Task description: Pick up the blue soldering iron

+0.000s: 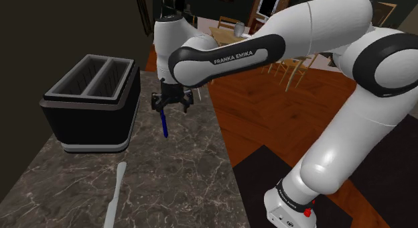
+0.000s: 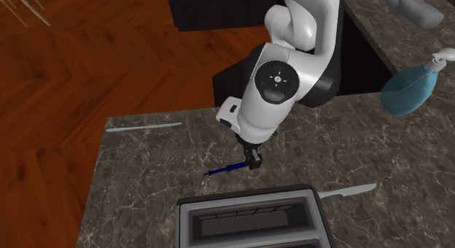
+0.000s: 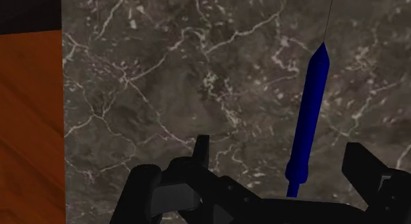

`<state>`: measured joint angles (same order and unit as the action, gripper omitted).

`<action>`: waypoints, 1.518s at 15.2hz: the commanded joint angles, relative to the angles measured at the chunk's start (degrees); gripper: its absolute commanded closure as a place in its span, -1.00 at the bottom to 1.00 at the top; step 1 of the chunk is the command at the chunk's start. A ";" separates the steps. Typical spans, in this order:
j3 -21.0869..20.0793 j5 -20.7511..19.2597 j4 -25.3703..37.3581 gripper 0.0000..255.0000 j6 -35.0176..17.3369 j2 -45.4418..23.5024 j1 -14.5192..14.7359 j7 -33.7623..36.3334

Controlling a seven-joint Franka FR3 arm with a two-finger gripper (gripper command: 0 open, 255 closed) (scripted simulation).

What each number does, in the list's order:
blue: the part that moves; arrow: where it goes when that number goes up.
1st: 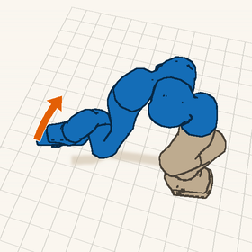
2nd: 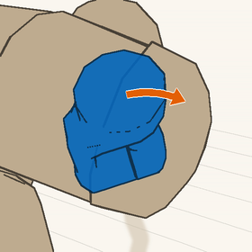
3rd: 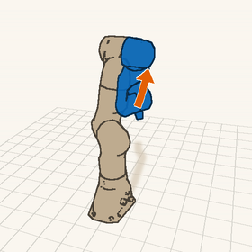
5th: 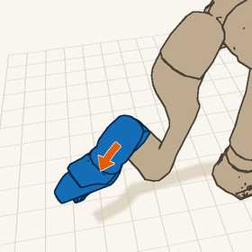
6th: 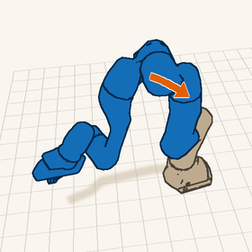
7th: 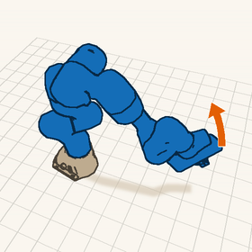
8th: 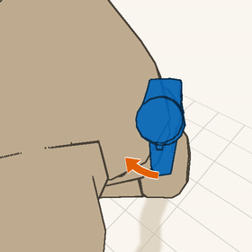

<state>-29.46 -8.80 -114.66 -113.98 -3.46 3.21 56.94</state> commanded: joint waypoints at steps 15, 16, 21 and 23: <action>0.24 -5.76 2.87 1.00 -4.70 -10.46 2.33 7.80; 0.26 -5.81 2.90 1.00 -4.74 -10.54 2.33 7.80; 0.12 -5.68 2.83 1.00 -4.58 -10.32 2.47 8.01; 0.11 -5.41 3.20 1.00 -3.97 -9.97 2.27 7.57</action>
<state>-29.40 -14.35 -111.43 -118.40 -13.51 5.59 64.70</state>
